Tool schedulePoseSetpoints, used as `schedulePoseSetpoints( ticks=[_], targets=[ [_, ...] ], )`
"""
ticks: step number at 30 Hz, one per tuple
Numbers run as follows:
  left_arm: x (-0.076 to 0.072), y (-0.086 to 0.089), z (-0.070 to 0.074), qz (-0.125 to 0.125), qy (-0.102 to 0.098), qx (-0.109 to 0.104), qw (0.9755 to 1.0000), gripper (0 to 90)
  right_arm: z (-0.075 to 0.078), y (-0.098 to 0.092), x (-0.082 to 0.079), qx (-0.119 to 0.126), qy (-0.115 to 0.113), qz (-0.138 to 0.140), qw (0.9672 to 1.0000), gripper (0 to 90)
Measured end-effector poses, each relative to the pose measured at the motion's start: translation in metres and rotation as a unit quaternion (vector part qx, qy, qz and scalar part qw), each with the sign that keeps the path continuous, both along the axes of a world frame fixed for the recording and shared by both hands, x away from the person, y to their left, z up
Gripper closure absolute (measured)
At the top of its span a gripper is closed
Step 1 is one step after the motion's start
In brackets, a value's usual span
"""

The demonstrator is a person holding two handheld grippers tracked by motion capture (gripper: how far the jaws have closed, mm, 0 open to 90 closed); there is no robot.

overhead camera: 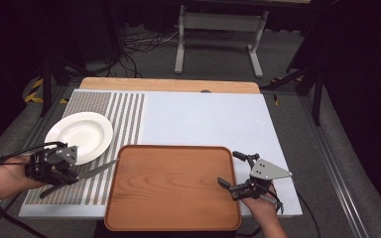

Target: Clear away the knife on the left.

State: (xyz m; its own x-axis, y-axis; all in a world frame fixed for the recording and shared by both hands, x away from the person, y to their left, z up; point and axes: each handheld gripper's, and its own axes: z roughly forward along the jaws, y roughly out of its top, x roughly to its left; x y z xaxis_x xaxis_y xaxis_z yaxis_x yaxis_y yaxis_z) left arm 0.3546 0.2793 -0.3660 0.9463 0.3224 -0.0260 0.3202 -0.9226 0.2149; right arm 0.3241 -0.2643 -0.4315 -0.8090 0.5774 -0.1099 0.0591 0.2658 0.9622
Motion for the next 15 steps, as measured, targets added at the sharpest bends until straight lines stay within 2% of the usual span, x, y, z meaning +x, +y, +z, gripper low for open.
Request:
schedulePoseSetpoints(
  ticks=[1,4,8,10,11,15],
  targets=[
    [0.001,-0.002,0.002,0.010,0.008,-0.003,0.9999,80.4,0.000,0.000,0.000,0.001,0.000,0.000,1.0000,2.3],
    [0.002,-0.004,0.004,0.018,0.011,-0.009,0.9997,80.4,0.001,-0.001,0.000,0.000,-0.001,-0.002,1.0000,2.3],
    [0.002,-0.009,0.009,0.040,0.018,-0.028,0.9986,80.4,0.001,-0.001,0.000,0.002,-0.001,-0.002,1.0000,2.3],
    [0.002,-0.013,0.011,0.055,0.025,-0.039,0.9974,80.4,0.001,-0.001,0.000,0.002,-0.001,-0.002,1.0000,2.3],
    [0.003,-0.016,0.012,0.072,0.029,-0.045,0.9960,80.3,0.001,-0.001,0.000,0.002,-0.001,-0.002,1.0000,2.2],
    [0.003,-0.024,0.013,0.092,0.035,-0.046,0.9941,80.3,0.002,-0.001,-0.001,0.001,-0.003,-0.002,1.0000,2.3]
  ],
)
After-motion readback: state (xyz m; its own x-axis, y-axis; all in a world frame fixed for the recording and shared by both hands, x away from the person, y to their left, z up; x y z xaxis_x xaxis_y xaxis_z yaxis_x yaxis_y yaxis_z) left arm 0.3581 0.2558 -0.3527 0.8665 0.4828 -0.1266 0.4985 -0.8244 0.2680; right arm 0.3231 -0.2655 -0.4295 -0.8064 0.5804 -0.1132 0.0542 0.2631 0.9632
